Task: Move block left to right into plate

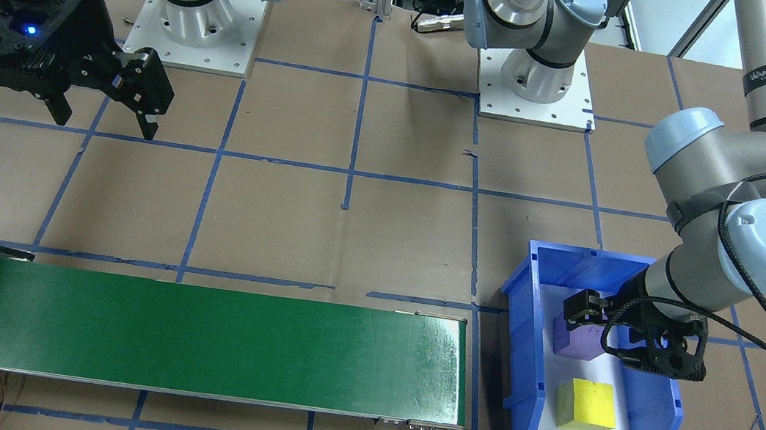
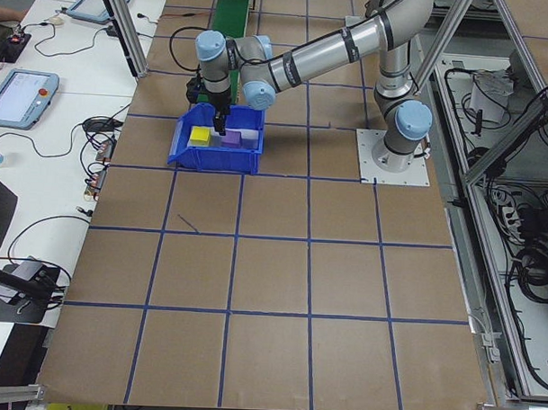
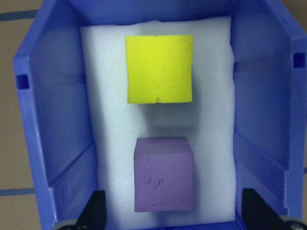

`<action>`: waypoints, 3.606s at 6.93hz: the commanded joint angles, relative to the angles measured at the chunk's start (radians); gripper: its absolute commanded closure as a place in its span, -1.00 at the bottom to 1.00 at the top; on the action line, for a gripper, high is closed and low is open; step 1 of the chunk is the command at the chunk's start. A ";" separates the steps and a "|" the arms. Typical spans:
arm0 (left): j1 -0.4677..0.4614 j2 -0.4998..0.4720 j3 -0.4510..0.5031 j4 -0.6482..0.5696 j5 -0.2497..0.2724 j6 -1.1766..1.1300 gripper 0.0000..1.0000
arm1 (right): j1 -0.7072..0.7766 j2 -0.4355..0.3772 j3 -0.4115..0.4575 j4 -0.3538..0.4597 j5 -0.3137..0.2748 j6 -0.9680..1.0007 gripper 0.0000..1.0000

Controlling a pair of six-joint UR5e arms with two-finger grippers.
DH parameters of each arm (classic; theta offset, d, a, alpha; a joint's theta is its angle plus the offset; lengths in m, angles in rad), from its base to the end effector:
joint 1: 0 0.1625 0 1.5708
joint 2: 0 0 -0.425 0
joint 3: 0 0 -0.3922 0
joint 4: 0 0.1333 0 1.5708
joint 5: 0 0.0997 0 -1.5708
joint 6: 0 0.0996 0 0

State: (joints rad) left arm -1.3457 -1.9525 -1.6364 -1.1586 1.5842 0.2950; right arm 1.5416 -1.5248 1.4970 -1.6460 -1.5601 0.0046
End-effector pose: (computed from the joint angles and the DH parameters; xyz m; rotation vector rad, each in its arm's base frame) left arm 0.0071 -0.6222 0.2842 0.1100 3.1352 0.0586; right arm 0.1191 -0.5247 0.5091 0.0520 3.1276 -0.1614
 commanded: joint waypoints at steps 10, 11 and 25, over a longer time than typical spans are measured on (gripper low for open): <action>-0.033 0.108 0.092 -0.197 0.019 -0.071 0.39 | 0.002 0.000 0.002 0.000 0.000 0.000 -1.00; -0.059 0.107 0.172 -0.223 0.070 -0.091 0.39 | 0.002 0.000 0.002 0.000 0.000 0.000 -1.00; -0.362 -0.134 0.115 0.172 -0.056 -0.358 -0.96 | 0.002 0.000 0.002 0.000 0.000 0.000 -1.00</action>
State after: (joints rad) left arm -1.7072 -2.0857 -1.5009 -1.0102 1.5279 -0.0680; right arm 1.5432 -1.5248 1.4985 -1.6460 -1.5601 0.0046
